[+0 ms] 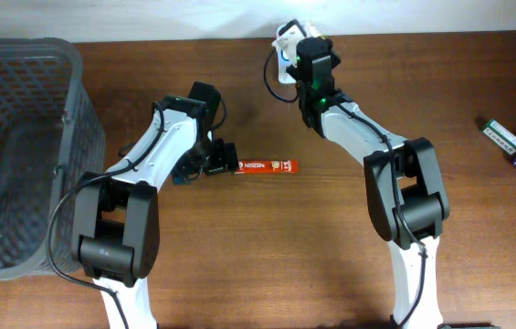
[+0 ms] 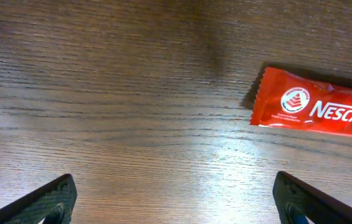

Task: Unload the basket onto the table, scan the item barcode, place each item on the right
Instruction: 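Hold the tissue pack under the scanner with the right gripper, then carry the tissue pack to the right table edge with the right gripper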

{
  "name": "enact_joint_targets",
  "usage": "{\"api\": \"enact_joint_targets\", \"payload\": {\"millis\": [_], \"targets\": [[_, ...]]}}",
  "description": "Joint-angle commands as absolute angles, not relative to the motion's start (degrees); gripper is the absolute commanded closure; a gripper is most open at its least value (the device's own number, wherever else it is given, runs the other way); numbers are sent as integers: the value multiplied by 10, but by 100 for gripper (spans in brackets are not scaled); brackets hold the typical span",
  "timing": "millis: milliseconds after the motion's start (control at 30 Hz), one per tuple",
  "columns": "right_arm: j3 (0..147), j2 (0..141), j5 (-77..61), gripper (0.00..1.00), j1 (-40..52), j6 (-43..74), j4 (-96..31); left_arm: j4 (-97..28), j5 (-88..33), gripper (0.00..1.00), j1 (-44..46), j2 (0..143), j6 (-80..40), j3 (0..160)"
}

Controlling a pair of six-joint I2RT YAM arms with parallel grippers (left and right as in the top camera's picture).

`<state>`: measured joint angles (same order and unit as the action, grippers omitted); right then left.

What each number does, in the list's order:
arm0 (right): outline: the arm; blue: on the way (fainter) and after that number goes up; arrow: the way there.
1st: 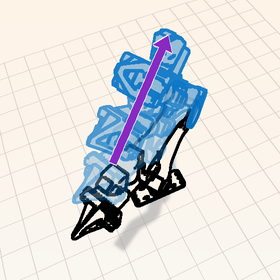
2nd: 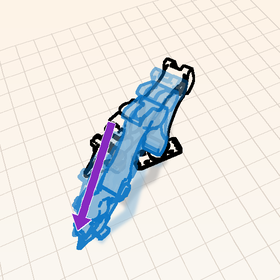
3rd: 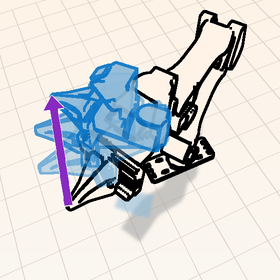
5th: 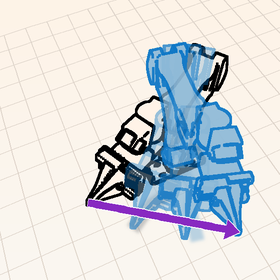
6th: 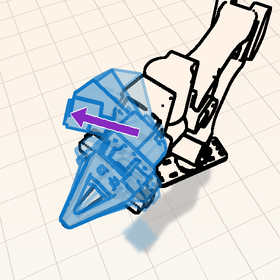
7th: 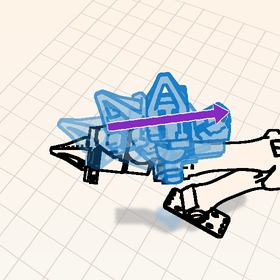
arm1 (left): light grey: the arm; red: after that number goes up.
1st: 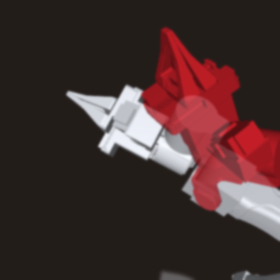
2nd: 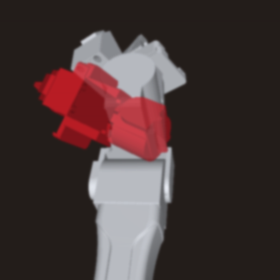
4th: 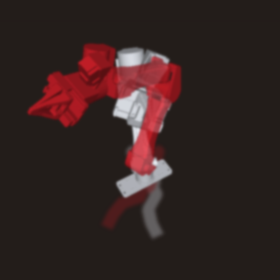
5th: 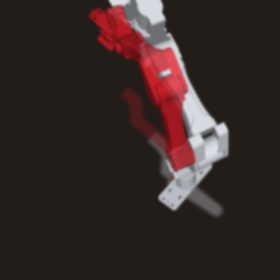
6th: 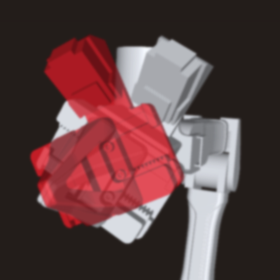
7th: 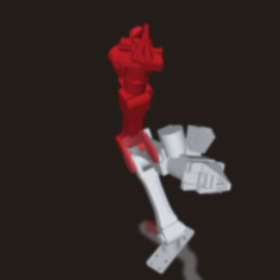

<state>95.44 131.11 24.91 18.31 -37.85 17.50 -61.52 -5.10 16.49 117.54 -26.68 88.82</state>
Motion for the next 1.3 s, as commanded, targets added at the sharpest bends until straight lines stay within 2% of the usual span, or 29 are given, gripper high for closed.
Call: {"api": "enact_joint_targets", "payload": {"millis": [0,67,133,267,333,400,467,667,700,733,767,833,933,1033,1067,1133,1200,1267], "targets": [[959,1301,392,96,171,-284,216,-616,-47,1,164,1167,-272,889],[959,1265,401,96,148,-168,157,-616,-47,1,164,1167,-272,889],[959,1212,378,96,100,-25,40,-616,-47,1,164,1167,-272,889],[959,1158,377,96,-60,192,-226,-616,-47,1,164,1167,-272,889],[959,1161,324,96,-145,255,-311,-616,-47,1,164,1167,-272,889],[959,1172,239,96,-246,258,-334,-616,-47,1,164,1167,-272,889],[956,1187,227,96,-302,258,-343,-616,-47,1,164,1167,-272,889],[952,1204,225,95,-369,260,-332,-616,-47,1,164,1167,-272,889],[952,1204,225,71,-369,260,-330,-616,-47,1,164,1167,-272,889],[952,1204,225,24,-368,260,-329,-616,-47,1,164,1167,-272,889],[952,1202,225,1,-368,253,-328,-616,-47,1,164,1167,-272,889],[954,1171,197,1,-368,229,-328,-616,-47,1,164,1167,-272,889],[955,1119,62,3,-368,228,-324,-616,-47,1,164,1167,-272,889],[955,1051,-178,4,-354,230,-363,-616,-47,1,164,1167,-272,889],[955,1035,-252,0,-341,230,-387,-616,-47,1,164,1167,-272,889],[955,1026,-399,1,-283,230,-465,-616,-47,1,164,1167,-272,889],[952,1028,-378,1,-190,179,-534,-616,-47,1,164,1167,-272,889],[942,1030,-290,1,-79,109,-534,-616,-47,1,164,1167,-272,889]]}}
